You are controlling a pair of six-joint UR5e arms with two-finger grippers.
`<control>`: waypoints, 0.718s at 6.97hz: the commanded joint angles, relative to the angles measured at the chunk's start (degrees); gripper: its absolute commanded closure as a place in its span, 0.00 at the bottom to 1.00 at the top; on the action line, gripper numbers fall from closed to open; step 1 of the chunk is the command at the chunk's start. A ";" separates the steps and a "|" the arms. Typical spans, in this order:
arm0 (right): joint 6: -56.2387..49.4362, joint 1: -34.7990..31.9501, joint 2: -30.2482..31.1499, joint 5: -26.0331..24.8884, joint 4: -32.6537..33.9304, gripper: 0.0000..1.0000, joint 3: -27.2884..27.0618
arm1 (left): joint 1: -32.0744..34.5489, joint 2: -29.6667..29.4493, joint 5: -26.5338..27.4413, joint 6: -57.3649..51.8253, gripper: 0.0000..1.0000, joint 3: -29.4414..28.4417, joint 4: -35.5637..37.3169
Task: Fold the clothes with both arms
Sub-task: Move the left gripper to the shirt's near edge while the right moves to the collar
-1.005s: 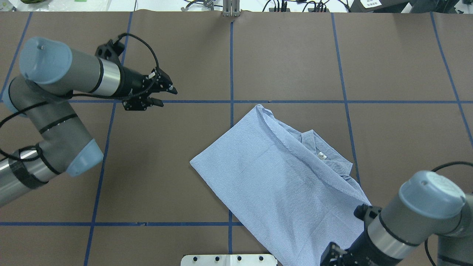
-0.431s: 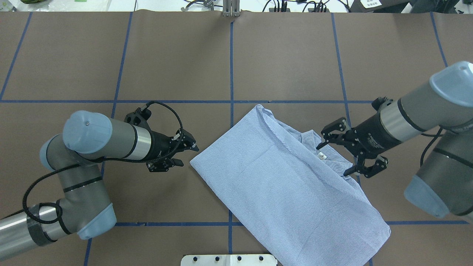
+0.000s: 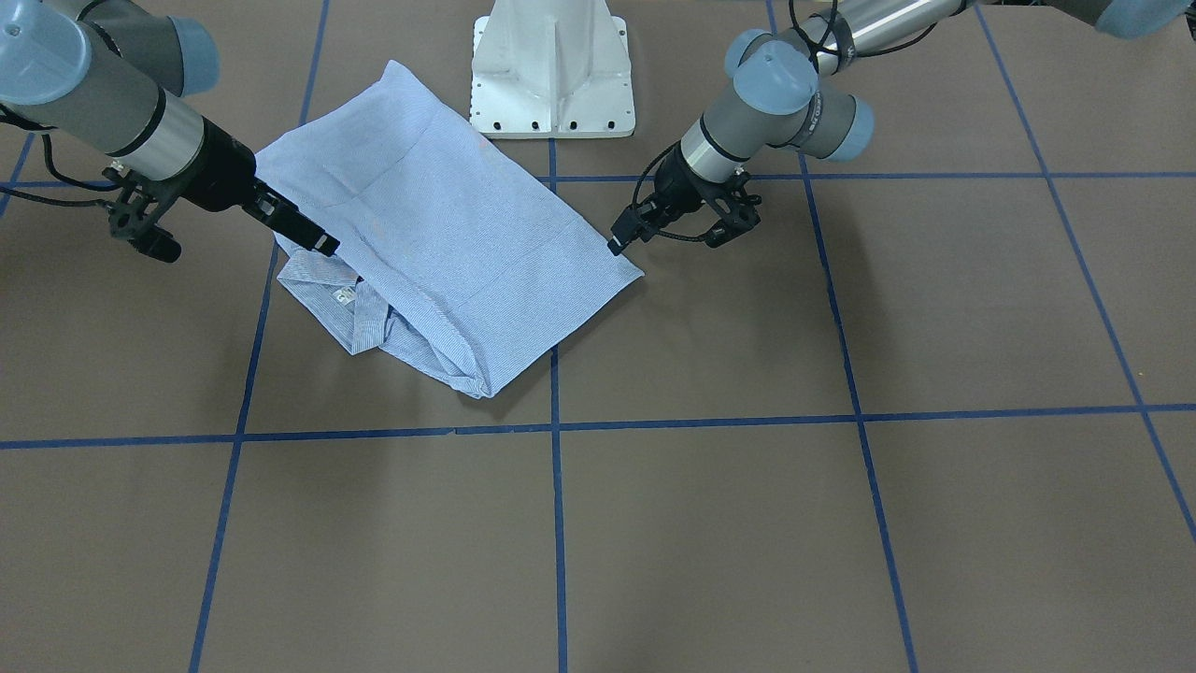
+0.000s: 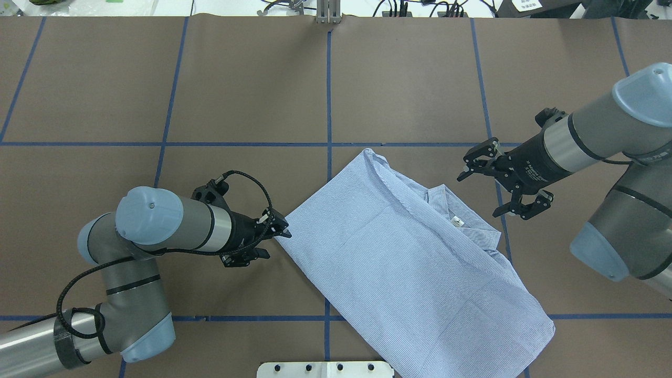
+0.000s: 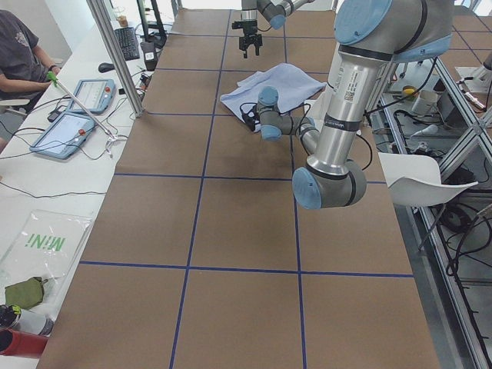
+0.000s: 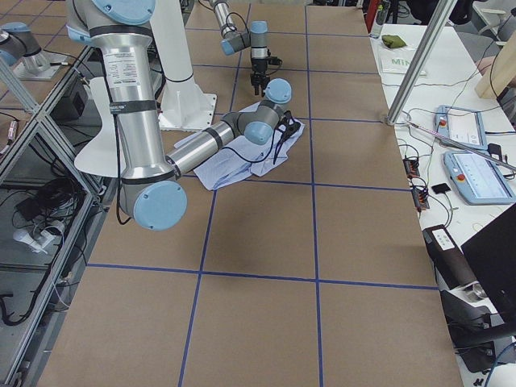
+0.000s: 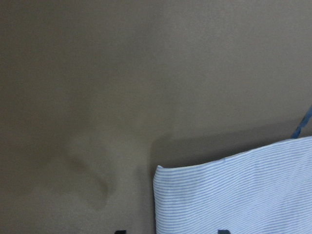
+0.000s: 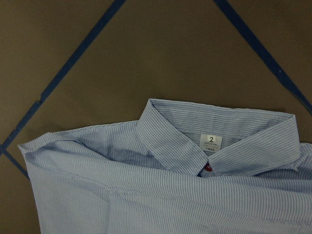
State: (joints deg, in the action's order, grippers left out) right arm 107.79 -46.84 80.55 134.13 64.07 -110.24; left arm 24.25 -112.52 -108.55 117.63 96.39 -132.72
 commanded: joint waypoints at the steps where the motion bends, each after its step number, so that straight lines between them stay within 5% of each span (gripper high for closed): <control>1: -0.22 0.78 0.04 -6.03 0.09 0.00 0.20 | -0.43 -0.77 0.00 0.06 0.31 -0.68 -0.08; 3: -0.22 3.59 -0.22 -12.64 0.09 0.00 0.64 | -0.52 -3.31 0.09 0.06 0.32 -4.18 -0.08; 5: -0.22 4.30 -0.75 -12.66 0.27 0.00 0.73 | -0.60 -3.75 0.18 0.06 0.40 -4.90 -0.08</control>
State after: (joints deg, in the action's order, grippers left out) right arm 107.58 -43.06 80.10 121.87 64.28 -109.51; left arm 23.68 -115.95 -108.44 117.65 92.20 -132.79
